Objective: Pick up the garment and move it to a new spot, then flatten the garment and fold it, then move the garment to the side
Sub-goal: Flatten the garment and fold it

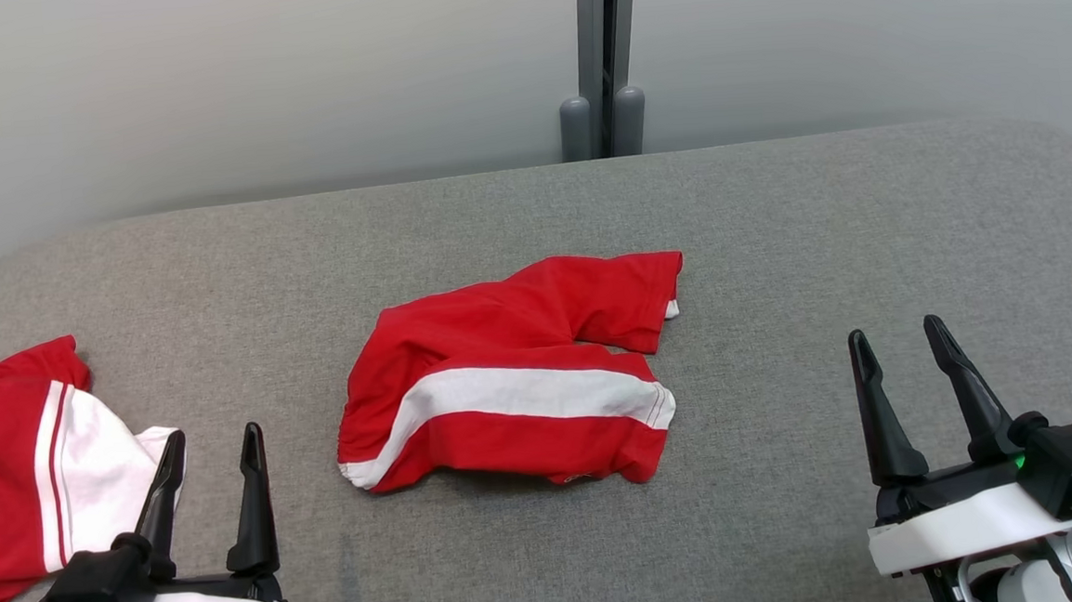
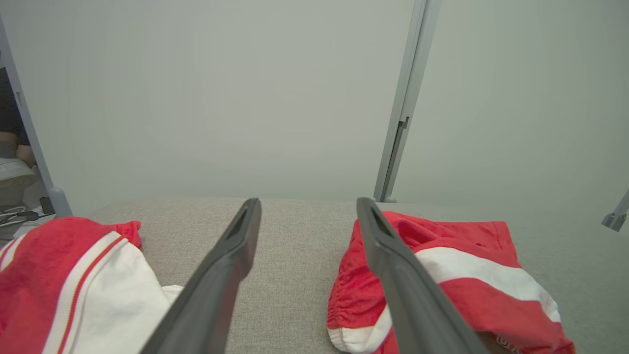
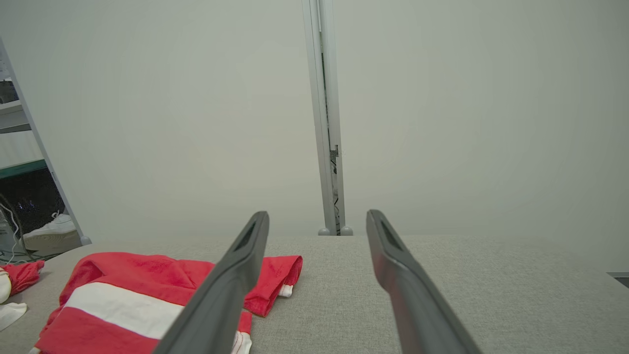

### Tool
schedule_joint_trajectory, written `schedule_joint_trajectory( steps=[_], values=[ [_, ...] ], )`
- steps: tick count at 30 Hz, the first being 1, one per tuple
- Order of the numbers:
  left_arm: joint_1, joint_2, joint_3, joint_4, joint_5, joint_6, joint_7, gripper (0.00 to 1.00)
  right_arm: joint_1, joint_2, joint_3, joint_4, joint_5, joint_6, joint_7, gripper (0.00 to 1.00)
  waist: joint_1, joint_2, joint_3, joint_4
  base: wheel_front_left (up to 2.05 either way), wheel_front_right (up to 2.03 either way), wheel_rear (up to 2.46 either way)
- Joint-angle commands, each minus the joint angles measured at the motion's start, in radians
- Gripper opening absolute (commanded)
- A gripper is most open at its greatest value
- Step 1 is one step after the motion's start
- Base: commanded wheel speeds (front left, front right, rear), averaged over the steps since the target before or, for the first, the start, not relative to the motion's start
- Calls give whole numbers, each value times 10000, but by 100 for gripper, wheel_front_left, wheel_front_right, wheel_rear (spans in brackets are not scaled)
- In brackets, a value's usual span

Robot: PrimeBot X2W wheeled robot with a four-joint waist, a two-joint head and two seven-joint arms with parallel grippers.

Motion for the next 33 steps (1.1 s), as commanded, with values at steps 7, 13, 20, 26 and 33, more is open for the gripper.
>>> schedule_joint_trajectory(
  steps=[7,13,20,26,33],
  values=[
    [-208,-5,15,303,-14,27,-14,100,-160,-58,111,210,48,5,-49,100,0,0,-66,108,0,0,0],
    [-383,-36,-121,626,-304,248,-13,100,-166,-57,194,328,65,5,-49,100,0,0,-124,217,0,0,0],
    [-500,-49,-305,731,-504,383,-13,100,-439,-51,694,1149,436,5,-48,100,0,0,-71,347,0,0,0],
    [-590,-50,-488,792,-666,316,-13,100,-1265,-63,1491,3287,1008,5,84,100,0,0,62,635,0,0,0],
    [-817,-51,-655,856,-844,215,-11,100,-2631,-61,2210,5494,1724,5,1203,100,0,0,384,1226,0,0,0]
  ],
)
